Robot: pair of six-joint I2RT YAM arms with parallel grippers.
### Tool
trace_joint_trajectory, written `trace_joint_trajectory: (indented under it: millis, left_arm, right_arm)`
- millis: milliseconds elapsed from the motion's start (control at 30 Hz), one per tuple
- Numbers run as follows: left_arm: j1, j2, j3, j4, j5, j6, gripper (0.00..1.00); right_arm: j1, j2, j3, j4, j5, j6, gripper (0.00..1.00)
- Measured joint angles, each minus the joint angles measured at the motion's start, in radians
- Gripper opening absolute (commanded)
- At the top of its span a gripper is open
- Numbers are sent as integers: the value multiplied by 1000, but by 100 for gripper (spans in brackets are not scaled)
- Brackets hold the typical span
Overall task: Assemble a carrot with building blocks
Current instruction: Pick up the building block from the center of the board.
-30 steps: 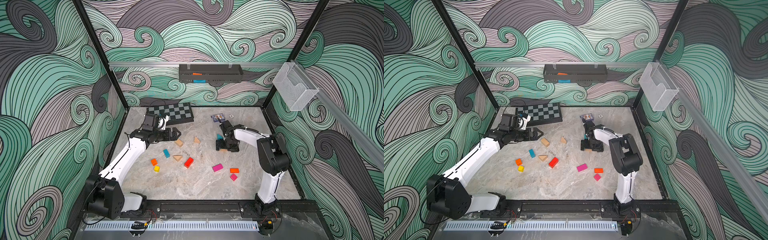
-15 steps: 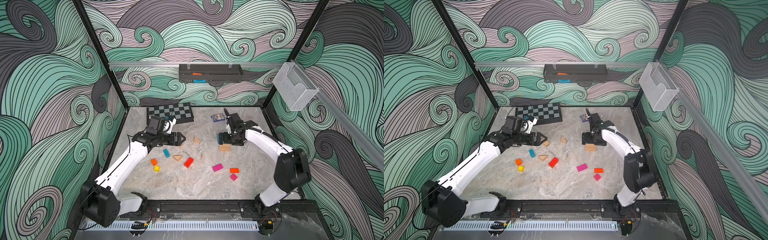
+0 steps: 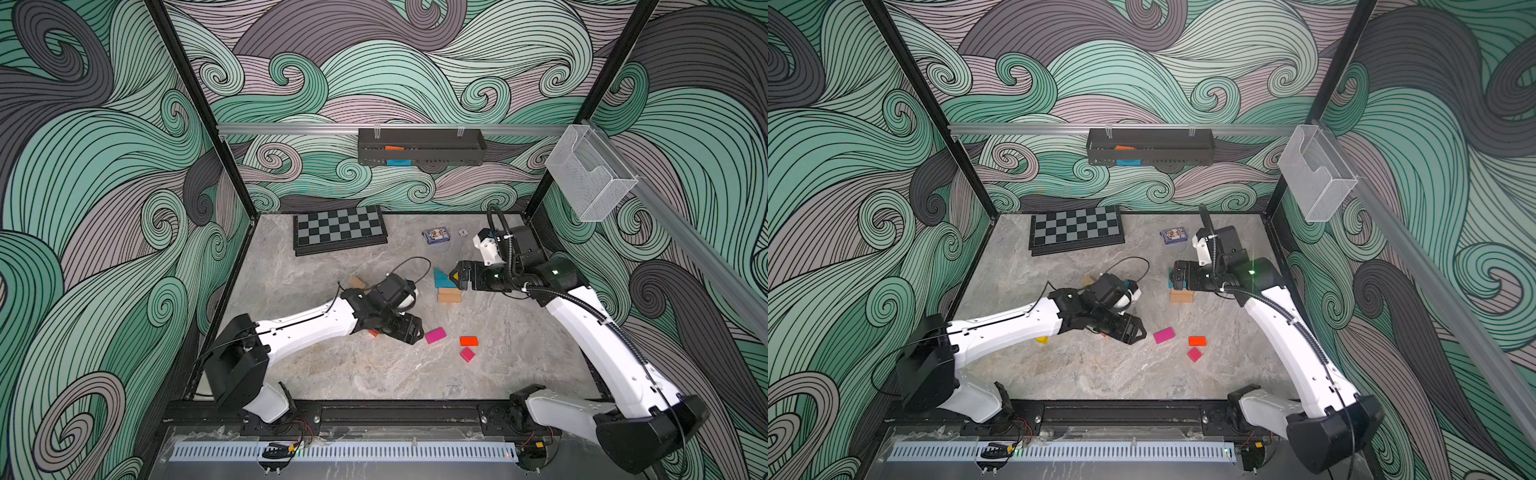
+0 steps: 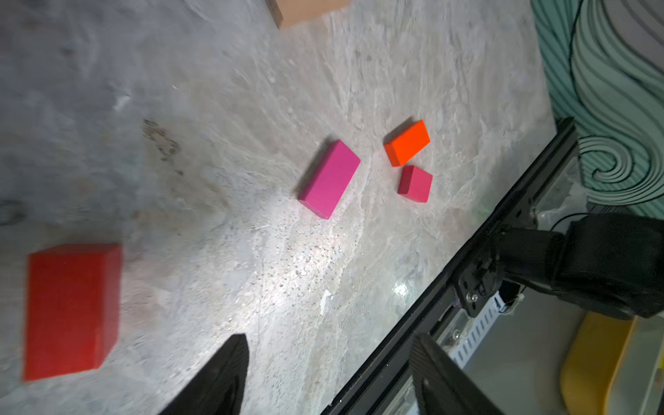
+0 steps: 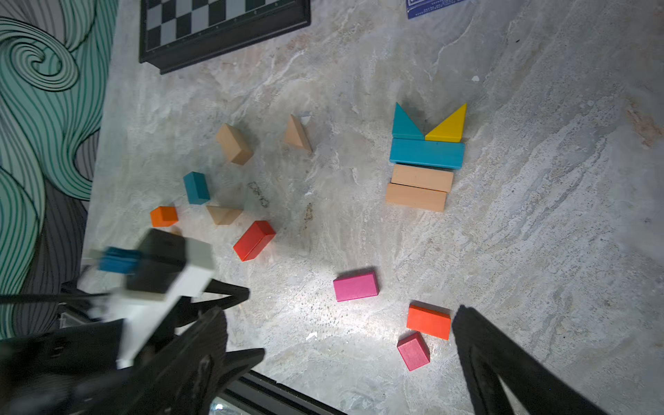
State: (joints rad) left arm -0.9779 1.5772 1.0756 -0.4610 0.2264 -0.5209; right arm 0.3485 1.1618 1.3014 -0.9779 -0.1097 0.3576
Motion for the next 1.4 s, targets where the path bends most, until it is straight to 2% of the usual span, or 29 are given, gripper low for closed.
trace_joint_trajectory:
  millis: [133,300,467,733,833,1033,1100,1233,1400]
  left_arm:
    - [-48,98,0,47,-37,36,73]
    - [-50,186,29,73,-87,117,73]
    - [-49,276,124,93,-112,224,74]
    - [-56,319,143,132,-125,381,74]
    - [-63,340,143,143,-135,419,70]
    - [-79,381,143,200,-186,490,68]
    - [-86,385,142,223,-198,511,62]
    - [-92,399,145,252,-210,550,33]
    - [-92,428,179,258,-213,606,16]
  right_arm:
    - [1,-39,-1,-23,-32,-7,99]
    - [1,-86,-1,-52,-57,-18,99]
    - [1,-95,3,-66,-71,-26,99]
    - [1,-91,30,-66,-78,-34,99]
    - [1,-86,30,-67,-78,-36,99]
    - [1,-77,30,-68,-78,-39,99]
    - [1,-77,30,-68,-80,-40,98]
    - [1,-73,30,-68,-84,-41,99]
    - [0,-68,30,-69,-84,-41,99]
